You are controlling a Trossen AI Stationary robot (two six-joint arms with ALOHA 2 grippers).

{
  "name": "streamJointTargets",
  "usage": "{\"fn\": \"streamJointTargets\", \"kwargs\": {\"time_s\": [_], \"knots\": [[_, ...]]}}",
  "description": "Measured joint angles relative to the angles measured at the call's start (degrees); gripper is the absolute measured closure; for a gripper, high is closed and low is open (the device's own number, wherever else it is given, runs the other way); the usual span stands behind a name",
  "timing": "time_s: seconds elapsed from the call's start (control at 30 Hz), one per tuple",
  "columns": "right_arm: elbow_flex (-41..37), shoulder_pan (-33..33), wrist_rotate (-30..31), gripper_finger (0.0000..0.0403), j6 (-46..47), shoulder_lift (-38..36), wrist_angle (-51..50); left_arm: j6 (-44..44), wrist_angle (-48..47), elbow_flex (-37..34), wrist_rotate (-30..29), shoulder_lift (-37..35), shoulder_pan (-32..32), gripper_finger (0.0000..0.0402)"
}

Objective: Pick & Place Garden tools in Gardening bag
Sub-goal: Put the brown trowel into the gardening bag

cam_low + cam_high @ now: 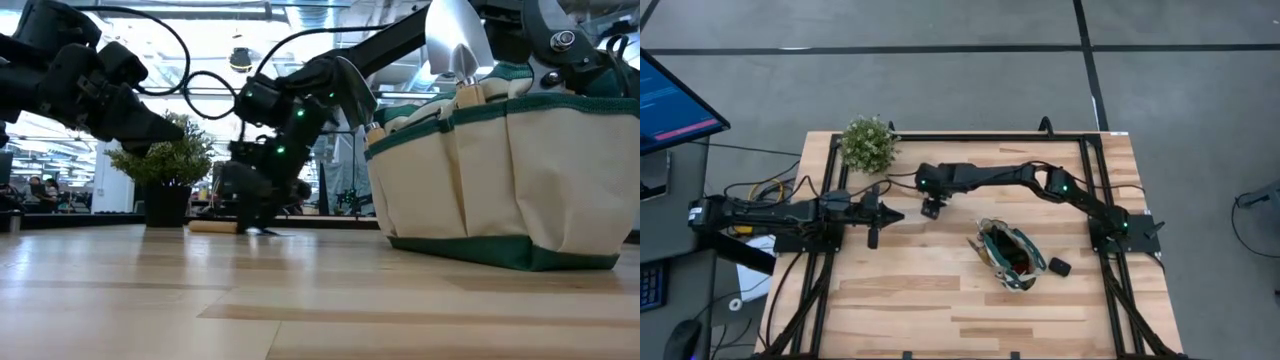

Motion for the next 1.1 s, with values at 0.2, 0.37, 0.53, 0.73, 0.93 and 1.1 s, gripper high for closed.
{"fn": "streamJointTargets", "kwargs": {"time_s": [0.2, 0.37, 0.53, 0.73, 0.93, 1.1], "knots": [[-0.46, -1.40, 2.76, 0.0148, -6.11, -3.99, -10.68, 0.02, 0.37, 0.00, 0.00, -0.02, 0.00, 0.0384], [-0.32, -4.28, 6.05, 0.0148, -10.44, -7.31, -18.04, 0.02, 0.50, 0.00, 0.01, -0.02, 0.01, 0.0384], [-0.46, -7.26, 4.73, 0.0148, -7.83, -10.68, -21.68, 0.00, 0.68, 0.00, 0.00, -0.02, 0.02, 0.0384], [-0.25, -6.97, -0.15, 0.0159, 7.83, -15.60, -9.70, 0.02, 0.72, 0.00, 0.01, -0.02, 0.01, 0.0384], [-0.21, -3.59, -0.12, 0.0264, 12.10, -11.46, -2.30, 0.01, 1.02, 0.00, 0.00, -0.02, 0.02, 0.0384], [-0.36, -2.89, 0.45, 0.0374, 12.67, -7.33, -2.18, 0.00, 1.14, 0.00, 0.01, -0.02, 0.01, 0.0384]]}}
